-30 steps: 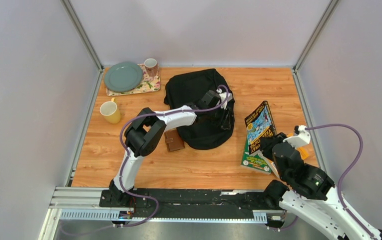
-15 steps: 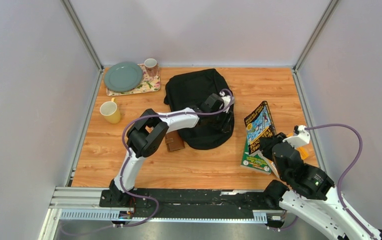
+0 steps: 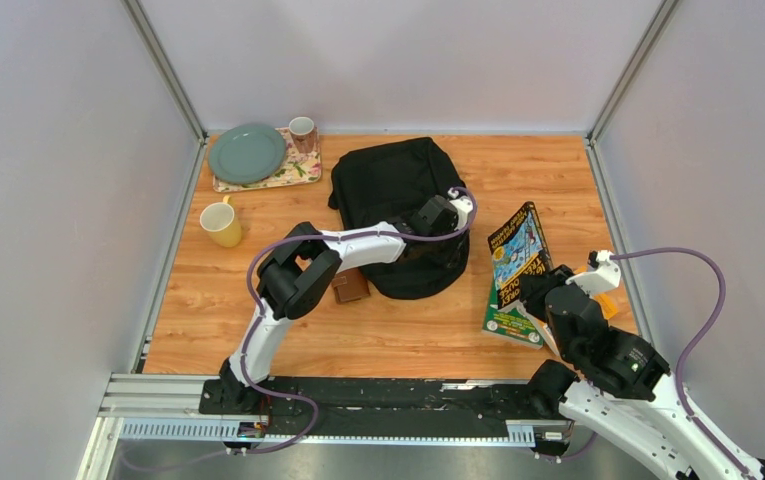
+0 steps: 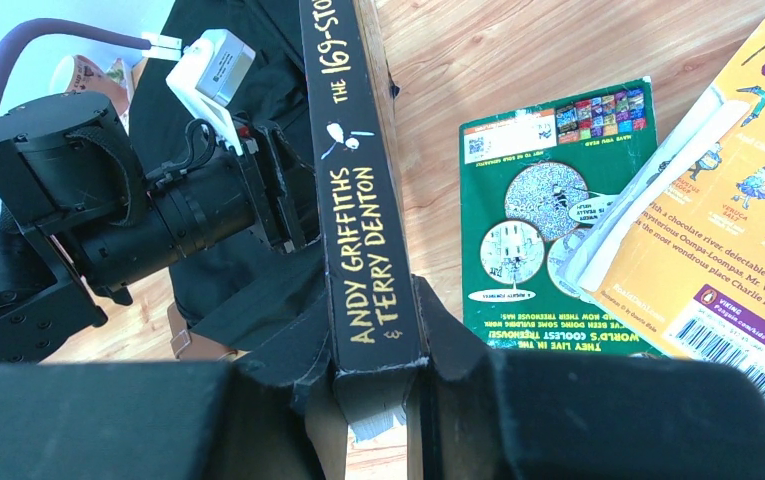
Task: Pack the student bag
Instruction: Place the book in the student bag.
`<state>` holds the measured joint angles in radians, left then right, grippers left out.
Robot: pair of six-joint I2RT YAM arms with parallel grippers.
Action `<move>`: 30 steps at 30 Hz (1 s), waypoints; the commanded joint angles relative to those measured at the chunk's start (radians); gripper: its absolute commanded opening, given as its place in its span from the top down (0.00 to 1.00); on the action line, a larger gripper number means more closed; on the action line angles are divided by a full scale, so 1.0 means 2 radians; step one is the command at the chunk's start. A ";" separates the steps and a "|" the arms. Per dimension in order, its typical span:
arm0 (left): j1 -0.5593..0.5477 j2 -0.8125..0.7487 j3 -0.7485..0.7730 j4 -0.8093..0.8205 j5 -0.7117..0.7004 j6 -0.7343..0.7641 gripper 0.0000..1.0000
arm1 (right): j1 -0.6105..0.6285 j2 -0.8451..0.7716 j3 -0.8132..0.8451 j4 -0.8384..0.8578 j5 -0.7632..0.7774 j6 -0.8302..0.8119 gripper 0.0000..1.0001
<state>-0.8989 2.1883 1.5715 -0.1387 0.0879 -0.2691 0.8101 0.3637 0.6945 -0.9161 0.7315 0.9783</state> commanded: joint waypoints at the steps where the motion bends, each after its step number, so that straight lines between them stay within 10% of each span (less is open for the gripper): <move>1: -0.002 0.013 -0.016 -0.051 -0.035 0.022 0.60 | 0.000 -0.008 0.007 0.046 0.015 -0.002 0.89; 8: -0.005 -0.010 -0.024 -0.051 -0.034 0.033 1.00 | 0.000 -0.003 0.007 0.047 0.014 0.000 0.89; 30: -0.005 -0.110 0.089 -0.142 0.021 0.073 1.00 | 0.000 0.025 0.015 0.068 -0.041 0.005 0.96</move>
<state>-0.9047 2.0602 1.6413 -0.3595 0.0895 -0.1646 0.8101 0.4156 0.6941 -0.8730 0.6487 0.9718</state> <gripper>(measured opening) 0.018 0.221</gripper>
